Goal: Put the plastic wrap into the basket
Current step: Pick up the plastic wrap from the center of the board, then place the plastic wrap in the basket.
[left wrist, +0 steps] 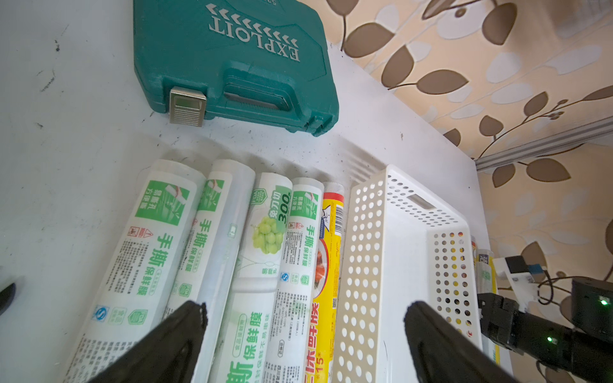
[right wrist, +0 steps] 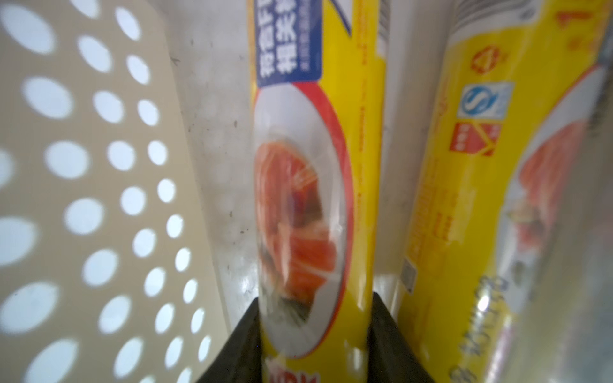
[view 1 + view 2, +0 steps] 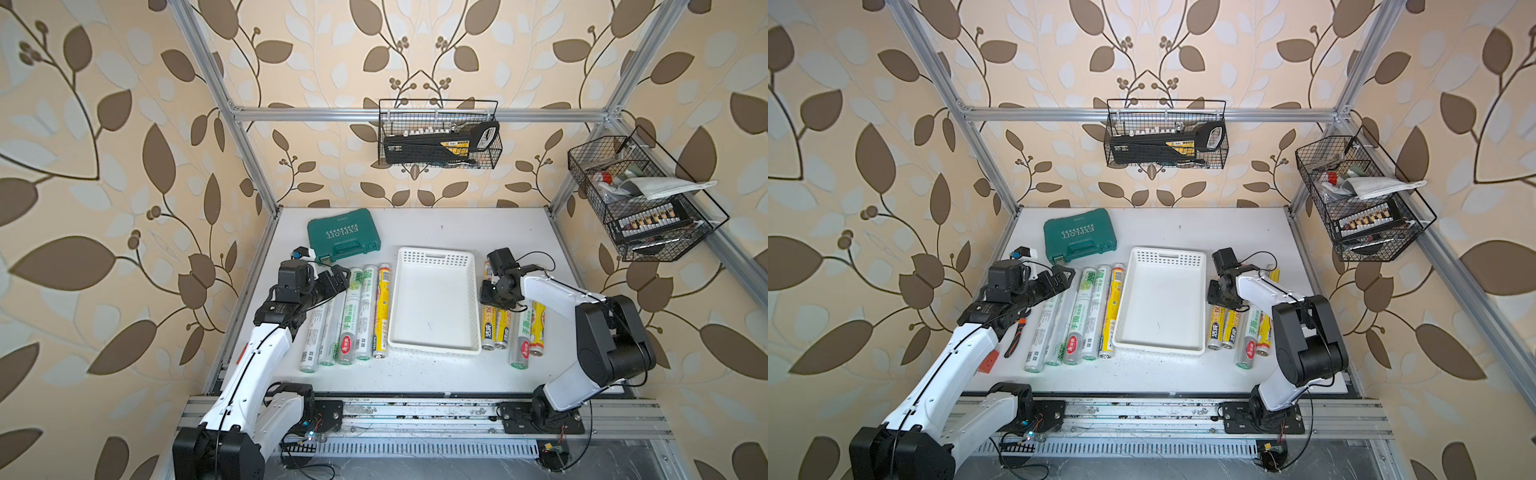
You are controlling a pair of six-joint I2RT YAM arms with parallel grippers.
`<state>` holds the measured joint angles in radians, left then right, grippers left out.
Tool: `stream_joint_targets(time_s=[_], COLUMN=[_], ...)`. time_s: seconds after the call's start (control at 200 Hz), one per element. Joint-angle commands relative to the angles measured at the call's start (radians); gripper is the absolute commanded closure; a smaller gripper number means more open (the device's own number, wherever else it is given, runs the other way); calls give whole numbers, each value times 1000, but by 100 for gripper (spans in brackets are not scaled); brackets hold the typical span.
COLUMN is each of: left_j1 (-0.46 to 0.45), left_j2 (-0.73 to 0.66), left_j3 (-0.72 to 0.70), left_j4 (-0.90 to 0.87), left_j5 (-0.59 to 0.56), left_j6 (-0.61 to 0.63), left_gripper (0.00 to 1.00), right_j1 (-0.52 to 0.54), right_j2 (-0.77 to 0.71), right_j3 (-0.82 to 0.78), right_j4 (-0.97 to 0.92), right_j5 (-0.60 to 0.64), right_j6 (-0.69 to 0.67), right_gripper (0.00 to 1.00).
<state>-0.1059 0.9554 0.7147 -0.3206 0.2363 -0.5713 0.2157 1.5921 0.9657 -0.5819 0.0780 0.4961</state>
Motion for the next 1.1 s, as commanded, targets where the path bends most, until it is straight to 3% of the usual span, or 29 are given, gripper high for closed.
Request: stream_joint_targets(time_s=[0.0,0.185,0.37,0.5,0.775,1.095], left_j1=[-3,-3,-3,-3,-3,-3], left_j2=[-20,-20,-23,-30,-40,-42], left_j3=[2,0,-4,-1,0,-6], left_j4=[10,15,14,8,-1,10], left_j5=[-16,-12,-18,-17,-24,-21], left_j6=[4,-2,0,1,7,10], left_gripper=[1,1,1,1,1,1], right_j1=[2,40,84,165,289,311], right_j2=[-82,-187,-218,-201,-122,-62], right_j3=[78,171,227,233,205,129], right_j4=[-125,-230,-202,-141,-50,-1], right_j5=[95,98,-151,-222,-198,-115], right_j6=[-35,-35,38,105,178,217], right_gripper=[62,61,61,61,62,62])
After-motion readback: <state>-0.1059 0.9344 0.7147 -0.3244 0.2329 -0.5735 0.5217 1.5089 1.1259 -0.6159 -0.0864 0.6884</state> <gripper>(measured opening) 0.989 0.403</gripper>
